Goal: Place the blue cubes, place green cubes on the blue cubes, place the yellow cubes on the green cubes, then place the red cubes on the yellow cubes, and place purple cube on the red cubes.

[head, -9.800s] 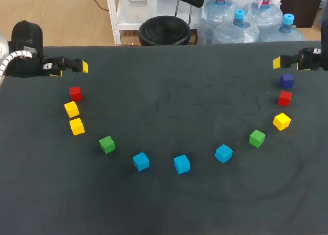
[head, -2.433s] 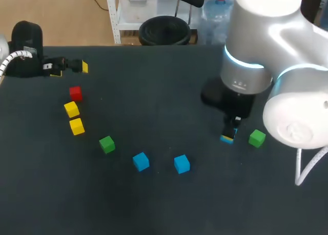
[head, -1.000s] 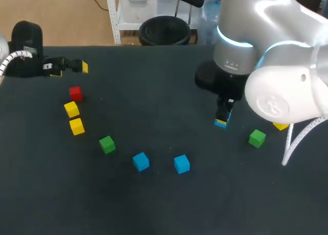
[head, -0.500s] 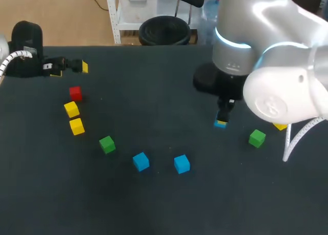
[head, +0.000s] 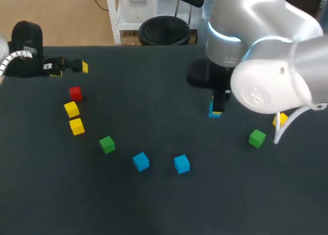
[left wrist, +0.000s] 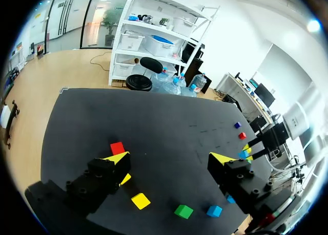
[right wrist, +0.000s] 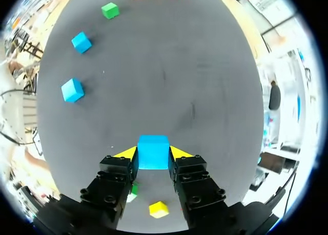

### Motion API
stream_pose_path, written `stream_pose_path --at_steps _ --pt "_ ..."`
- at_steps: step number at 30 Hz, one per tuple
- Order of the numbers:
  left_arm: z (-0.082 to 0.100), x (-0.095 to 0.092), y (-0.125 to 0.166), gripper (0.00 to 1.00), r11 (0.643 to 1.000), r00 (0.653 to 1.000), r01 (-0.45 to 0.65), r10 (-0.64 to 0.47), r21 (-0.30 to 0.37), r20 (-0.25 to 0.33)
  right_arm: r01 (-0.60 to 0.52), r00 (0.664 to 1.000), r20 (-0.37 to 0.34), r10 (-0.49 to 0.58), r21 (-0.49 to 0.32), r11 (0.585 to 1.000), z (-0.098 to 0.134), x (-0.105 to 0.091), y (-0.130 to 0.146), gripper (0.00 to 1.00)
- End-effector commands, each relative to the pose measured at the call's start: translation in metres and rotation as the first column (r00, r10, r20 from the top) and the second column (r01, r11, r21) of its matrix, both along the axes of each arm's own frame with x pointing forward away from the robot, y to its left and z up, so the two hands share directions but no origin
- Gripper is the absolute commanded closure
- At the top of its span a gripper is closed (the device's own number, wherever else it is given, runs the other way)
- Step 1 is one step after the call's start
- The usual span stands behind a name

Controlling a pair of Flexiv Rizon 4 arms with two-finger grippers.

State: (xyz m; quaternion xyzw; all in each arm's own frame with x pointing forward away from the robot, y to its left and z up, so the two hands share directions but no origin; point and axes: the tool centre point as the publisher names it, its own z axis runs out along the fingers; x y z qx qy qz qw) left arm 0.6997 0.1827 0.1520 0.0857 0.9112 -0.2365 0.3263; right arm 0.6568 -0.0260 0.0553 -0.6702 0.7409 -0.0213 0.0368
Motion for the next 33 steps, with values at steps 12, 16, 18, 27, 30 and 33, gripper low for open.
stream_pose_path --at_steps 12,16,18,27,30,33 --pt "-0.002 0.000 0.002 0.00 1.000 1.000 0.007 -0.007 -0.010 0.007 -0.161 0.984 -0.073 0.163 0.030 0.986 -0.009 0.038 0.036 1.00" --pt "-0.002 0.000 0.002 0.00 1.000 1.000 0.007 -0.007 -0.010 0.007 -0.207 0.973 -0.098 0.208 0.029 0.978 -0.014 0.043 0.045 1.00" --pt "-0.002 0.000 0.002 0.00 1.000 1.000 0.007 -0.007 -0.010 0.007 -0.221 0.969 -0.106 0.223 0.032 0.975 -0.015 0.044 0.049 1.00" --pt "-0.002 0.000 0.002 0.00 1.000 1.000 0.007 -0.007 -0.010 0.007 -0.173 0.972 -0.157 0.177 0.039 0.984 -0.015 0.046 0.054 1.00" --pt "-0.002 0.000 0.002 0.00 1.000 1.000 0.007 -0.007 -0.010 0.007 -0.173 0.971 -0.162 0.177 0.037 0.984 -0.019 0.043 0.053 1.00" --pt "-0.002 0.000 0.002 0.00 1.000 1.000 0.007 -0.007 -0.010 0.007 -0.176 0.968 -0.178 0.175 0.009 0.984 -0.026 0.044 0.055 1.00"
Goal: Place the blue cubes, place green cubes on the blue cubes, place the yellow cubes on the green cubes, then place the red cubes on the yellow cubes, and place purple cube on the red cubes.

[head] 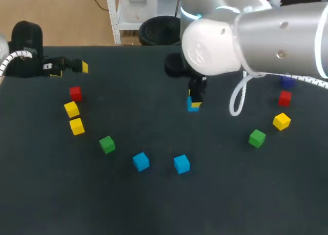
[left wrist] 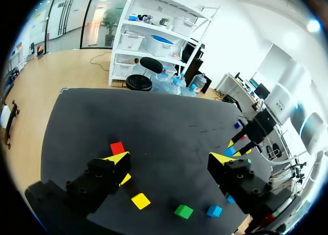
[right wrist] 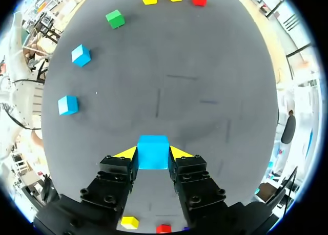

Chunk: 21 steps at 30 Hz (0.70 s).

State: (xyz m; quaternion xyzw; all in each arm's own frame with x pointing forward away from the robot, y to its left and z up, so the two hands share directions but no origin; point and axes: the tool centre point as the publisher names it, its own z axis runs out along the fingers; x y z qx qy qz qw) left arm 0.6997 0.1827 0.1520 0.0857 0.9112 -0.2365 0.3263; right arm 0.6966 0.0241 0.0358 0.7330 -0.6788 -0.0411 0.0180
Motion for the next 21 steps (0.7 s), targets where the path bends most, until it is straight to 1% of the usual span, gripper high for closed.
stream_pose_path --at_steps 1,3,6,11,14,21 --pt "-0.002 0.000 0.002 0.00 1.000 1.000 0.007 -0.007 -0.010 0.007 -0.005 1.000 -0.015 0.004 -0.027 1.000 -0.008 0.004 0.006 1.00" --pt "-0.002 0.000 0.002 0.00 1.000 1.000 0.007 -0.007 -0.010 0.007 -0.010 1.000 -0.024 0.009 -0.044 0.999 -0.012 0.004 0.009 1.00" --pt "-0.002 0.000 0.002 0.00 1.000 1.000 0.007 -0.007 -0.010 0.007 -0.008 0.999 -0.039 0.006 -0.044 0.999 -0.017 0.003 0.013 1.00" --pt "-0.002 0.000 0.002 0.00 1.000 1.000 0.007 -0.007 -0.010 0.007 0.024 0.999 -0.046 -0.026 -0.046 0.999 -0.017 0.002 0.014 1.00" --pt "-0.002 0.000 0.002 0.00 1.000 1.000 0.007 -0.007 -0.010 0.007 0.050 0.997 -0.050 -0.052 -0.051 0.997 -0.019 0.003 0.011 1.00" --pt "-0.002 0.000 0.002 0.00 1.000 1.000 0.007 -0.007 -0.010 0.007 0.058 0.996 -0.058 -0.061 -0.054 0.997 -0.022 -0.001 0.008 1.00"
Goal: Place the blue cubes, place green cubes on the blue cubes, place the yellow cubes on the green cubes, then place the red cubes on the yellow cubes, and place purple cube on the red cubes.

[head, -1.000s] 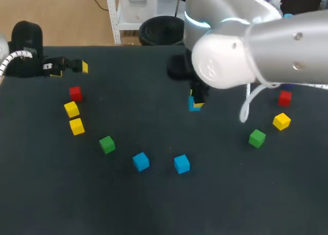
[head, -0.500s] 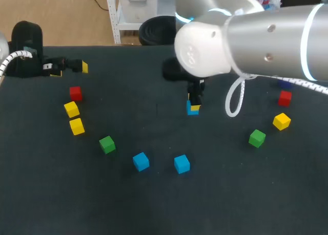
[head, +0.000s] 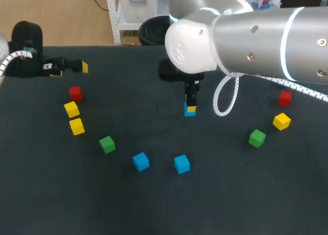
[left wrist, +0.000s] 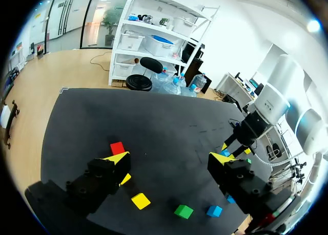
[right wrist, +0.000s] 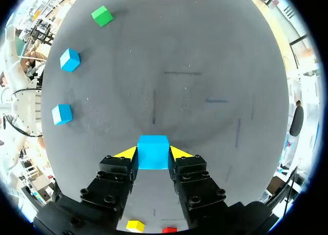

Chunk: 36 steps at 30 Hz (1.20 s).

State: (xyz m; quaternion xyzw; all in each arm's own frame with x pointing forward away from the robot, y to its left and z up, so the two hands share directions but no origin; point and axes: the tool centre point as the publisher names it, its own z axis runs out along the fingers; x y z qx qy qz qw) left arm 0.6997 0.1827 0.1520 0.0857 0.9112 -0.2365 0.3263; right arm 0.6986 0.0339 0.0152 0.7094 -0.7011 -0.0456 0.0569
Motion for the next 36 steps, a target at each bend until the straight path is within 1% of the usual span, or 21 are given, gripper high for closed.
stream_pose_path --at_steps 1,14,29,32,35,36 --pt "-0.002 0.000 0.002 0.00 1.000 1.000 0.007 -0.007 -0.010 0.007 -0.003 1.000 -0.001 0.003 0.001 1.000 -0.003 -0.003 -0.001 1.00" --pt "-0.002 0.000 0.002 0.00 1.000 1.000 0.007 -0.007 -0.010 0.007 0.006 1.000 -0.007 -0.006 -0.014 1.000 -0.009 -0.007 -0.011 1.00" --pt "-0.002 0.000 0.002 0.00 1.000 1.000 0.007 -0.007 -0.010 0.007 0.013 1.000 -0.006 -0.013 -0.012 1.000 -0.014 -0.007 -0.011 1.00" --pt "-0.002 0.000 0.002 0.00 1.000 1.000 0.007 -0.007 -0.010 0.007 0.009 1.000 0.008 -0.009 -0.017 1.000 -0.015 -0.007 -0.011 1.00" --pt "-0.002 0.000 0.002 0.00 1.000 1.000 0.007 -0.007 -0.010 0.007 -0.007 0.999 0.038 0.009 -0.050 0.999 -0.014 -0.007 -0.011 1.00" --pt "-0.002 0.000 0.002 0.00 1.000 1.000 0.007 -0.007 -0.010 0.007 -0.009 0.999 0.038 0.011 -0.052 0.999 -0.014 -0.008 -0.010 1.00"
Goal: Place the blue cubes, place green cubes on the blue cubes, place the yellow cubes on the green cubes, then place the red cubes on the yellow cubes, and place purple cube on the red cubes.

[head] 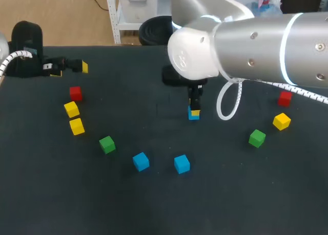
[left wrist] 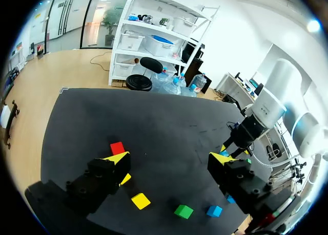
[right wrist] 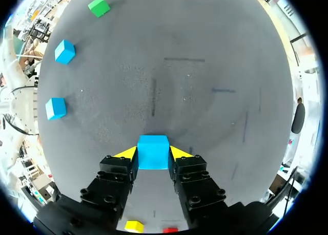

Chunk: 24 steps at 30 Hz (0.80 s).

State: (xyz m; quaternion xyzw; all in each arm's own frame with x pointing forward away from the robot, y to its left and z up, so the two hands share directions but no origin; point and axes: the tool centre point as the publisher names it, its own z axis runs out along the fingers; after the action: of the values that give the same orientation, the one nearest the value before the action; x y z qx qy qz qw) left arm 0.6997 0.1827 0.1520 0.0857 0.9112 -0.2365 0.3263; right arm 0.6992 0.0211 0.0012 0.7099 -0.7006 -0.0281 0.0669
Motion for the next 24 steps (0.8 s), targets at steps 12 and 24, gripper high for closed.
stream_pose_path --at_steps 12,24 --pt "-0.0016 -0.0002 0.0021 0.00 1.000 1.000 0.007 -0.007 -0.010 0.007 -0.010 0.999 0.032 0.011 -0.018 1.000 -0.0020 -0.0104 0.0050 1.00" --pt "-0.0016 -0.0002 0.0021 0.00 1.000 1.000 0.007 -0.007 -0.010 0.007 0.010 0.999 0.040 -0.009 -0.006 1.000 -0.0035 -0.0116 0.0042 1.00"
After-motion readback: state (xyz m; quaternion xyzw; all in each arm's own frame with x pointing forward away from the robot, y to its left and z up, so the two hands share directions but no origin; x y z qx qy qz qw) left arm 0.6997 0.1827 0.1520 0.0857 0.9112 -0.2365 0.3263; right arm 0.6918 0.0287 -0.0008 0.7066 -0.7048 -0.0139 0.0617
